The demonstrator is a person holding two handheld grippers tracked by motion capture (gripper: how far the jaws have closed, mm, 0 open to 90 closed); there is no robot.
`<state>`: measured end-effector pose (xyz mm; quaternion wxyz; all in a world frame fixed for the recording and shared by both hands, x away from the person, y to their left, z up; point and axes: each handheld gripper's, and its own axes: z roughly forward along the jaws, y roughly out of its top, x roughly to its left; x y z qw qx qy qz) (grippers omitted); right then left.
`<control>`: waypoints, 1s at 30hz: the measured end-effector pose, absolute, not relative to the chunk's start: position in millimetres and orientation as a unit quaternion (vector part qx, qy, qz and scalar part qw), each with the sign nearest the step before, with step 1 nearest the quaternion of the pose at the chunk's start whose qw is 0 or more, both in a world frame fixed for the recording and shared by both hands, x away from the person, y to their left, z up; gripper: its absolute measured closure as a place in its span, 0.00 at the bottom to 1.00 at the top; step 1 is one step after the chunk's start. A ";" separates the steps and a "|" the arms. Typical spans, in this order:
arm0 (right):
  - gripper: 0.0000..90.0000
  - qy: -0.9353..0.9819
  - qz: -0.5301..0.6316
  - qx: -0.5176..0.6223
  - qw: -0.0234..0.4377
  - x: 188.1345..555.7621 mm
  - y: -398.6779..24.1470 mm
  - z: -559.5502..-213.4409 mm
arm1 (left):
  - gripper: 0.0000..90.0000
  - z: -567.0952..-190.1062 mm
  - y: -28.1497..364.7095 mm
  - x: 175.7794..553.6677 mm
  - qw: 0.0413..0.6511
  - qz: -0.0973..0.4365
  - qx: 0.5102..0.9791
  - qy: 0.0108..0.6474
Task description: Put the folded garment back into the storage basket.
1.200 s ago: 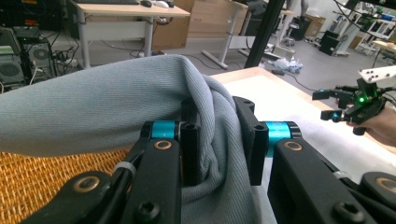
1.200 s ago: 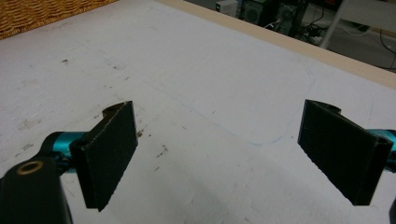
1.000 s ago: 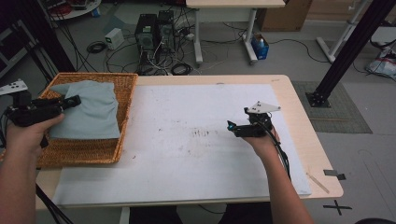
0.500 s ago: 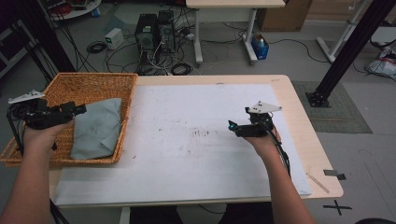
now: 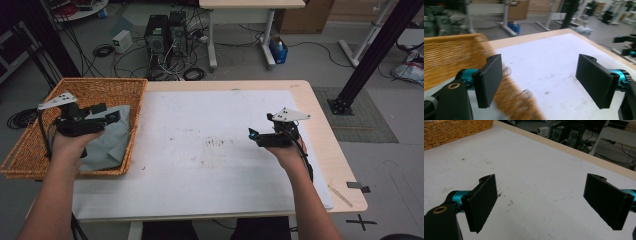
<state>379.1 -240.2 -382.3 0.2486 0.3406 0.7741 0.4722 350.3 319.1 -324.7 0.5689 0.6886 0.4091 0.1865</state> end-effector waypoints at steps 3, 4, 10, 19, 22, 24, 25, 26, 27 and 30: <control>0.13 0.775 0.473 0.336 0.248 374.8 -239.9 -378.2 | 0.22 -321.9 301.0 349.6 0.576 0.181 0.694 0.392; 0.13 0.776 0.475 0.333 0.249 374.0 -240.0 -377.3 | 0.22 -320.3 286.2 349.5 0.581 0.174 0.700 0.377; 0.13 0.777 0.479 0.326 0.247 371.5 -241.1 -373.9 | 0.19 -321.1 241.1 352.1 0.589 0.163 0.716 0.338; 0.13 0.782 0.484 0.318 0.232 371.9 -243.8 -373.8 | 0.18 -328.9 201.1 361.7 0.600 0.143 0.726 0.305; 0.13 0.785 0.482 0.316 0.227 373.2 -242.9 -375.4 | 0.18 -338.7 185.7 368.3 0.606 0.126 0.728 0.295; 0.13 0.786 0.482 0.316 0.223 374.7 -242.5 -376.5 | 0.18 -345.1 177.8 371.0 0.606 0.117 0.731 0.291; 0.13 0.788 0.481 0.314 0.223 375.9 -242.0 -377.3 | 0.18 -347.3 175.6 371.8 0.605 0.116 0.733 0.290; 0.13 0.788 0.480 0.314 0.223 376.5 -241.7 -377.8 | 0.18 -350.1 173.0 372.4 0.604 0.114 0.734 0.289; 0.13 0.788 0.480 0.314 0.222 377.2 -241.3 -378.6 | 0.18 -353.1 170.8 372.9 0.605 0.111 0.734 0.287; 0.13 0.791 0.477 0.314 0.219 378.8 -238.6 -381.5 | 0.18 -361.9 166.1 374.8 0.602 0.100 0.738 0.288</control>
